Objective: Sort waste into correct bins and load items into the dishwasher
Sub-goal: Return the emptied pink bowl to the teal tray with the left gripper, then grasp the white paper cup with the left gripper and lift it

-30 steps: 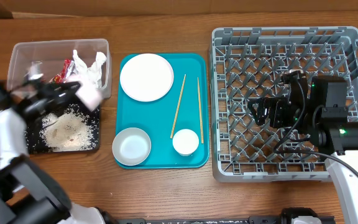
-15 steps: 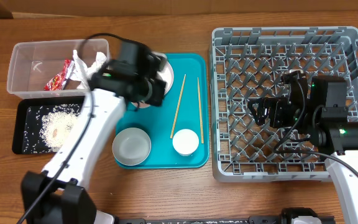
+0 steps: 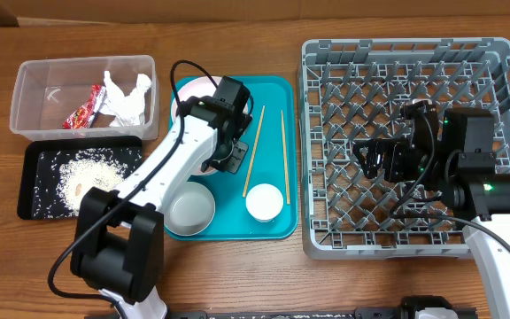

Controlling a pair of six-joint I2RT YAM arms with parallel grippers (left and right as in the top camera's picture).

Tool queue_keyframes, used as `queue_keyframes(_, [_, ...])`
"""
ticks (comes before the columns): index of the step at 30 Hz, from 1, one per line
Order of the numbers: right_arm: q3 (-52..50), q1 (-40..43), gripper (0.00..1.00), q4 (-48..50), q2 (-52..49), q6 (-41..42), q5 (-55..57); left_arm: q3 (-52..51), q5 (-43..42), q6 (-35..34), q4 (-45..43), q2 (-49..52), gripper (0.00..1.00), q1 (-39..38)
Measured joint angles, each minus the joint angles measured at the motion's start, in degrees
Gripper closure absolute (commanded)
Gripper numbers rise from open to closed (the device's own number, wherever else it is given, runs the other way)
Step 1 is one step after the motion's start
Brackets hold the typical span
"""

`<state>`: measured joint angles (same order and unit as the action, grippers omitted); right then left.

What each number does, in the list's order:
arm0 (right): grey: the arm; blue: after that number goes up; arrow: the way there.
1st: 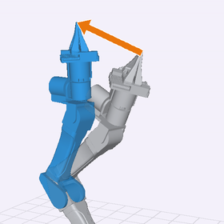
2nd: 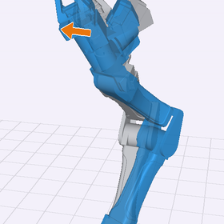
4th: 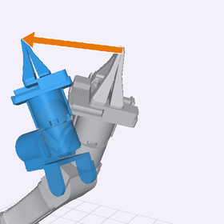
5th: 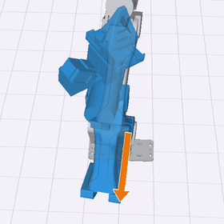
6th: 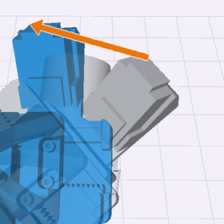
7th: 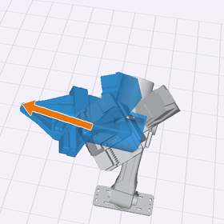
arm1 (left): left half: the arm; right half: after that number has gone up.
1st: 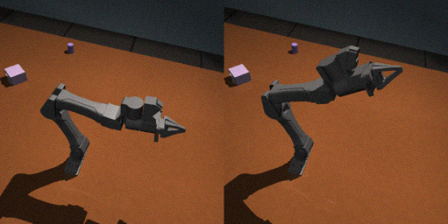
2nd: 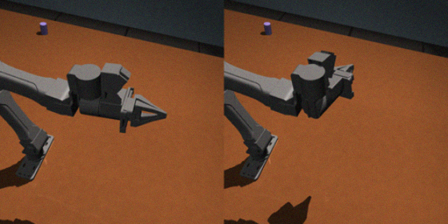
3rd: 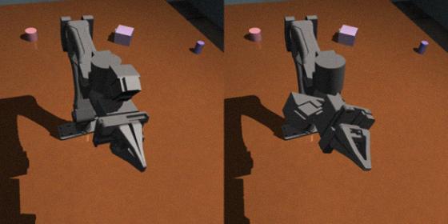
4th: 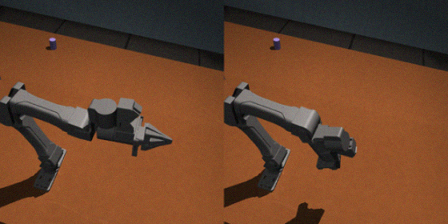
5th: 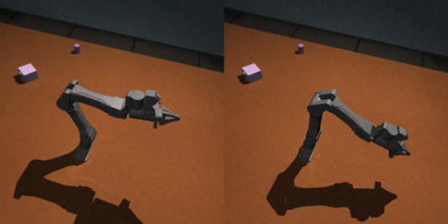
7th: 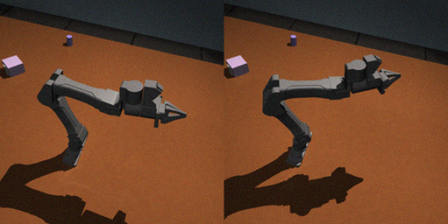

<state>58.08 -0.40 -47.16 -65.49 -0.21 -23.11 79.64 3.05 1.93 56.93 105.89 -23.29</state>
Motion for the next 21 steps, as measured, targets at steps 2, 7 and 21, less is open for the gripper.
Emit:
queue_keyframes(2, [0.0,0.0,0.0,0.0,0.0,0.0,0.0,0.0,-0.4,0.1,0.1,0.0,0.68,0.0])
queue_keyframes(7, [0.0,0.0,0.0,0.0,0.0,0.0,0.0,0.1,-0.9,0.2,1.9,0.0,0.62,0.0])
queue_keyframes(21, [0.0,0.0,0.0,-0.1,0.0,0.0,0.0,15.3,-14.9,5.3,17.7,0.1,0.46,0.0])
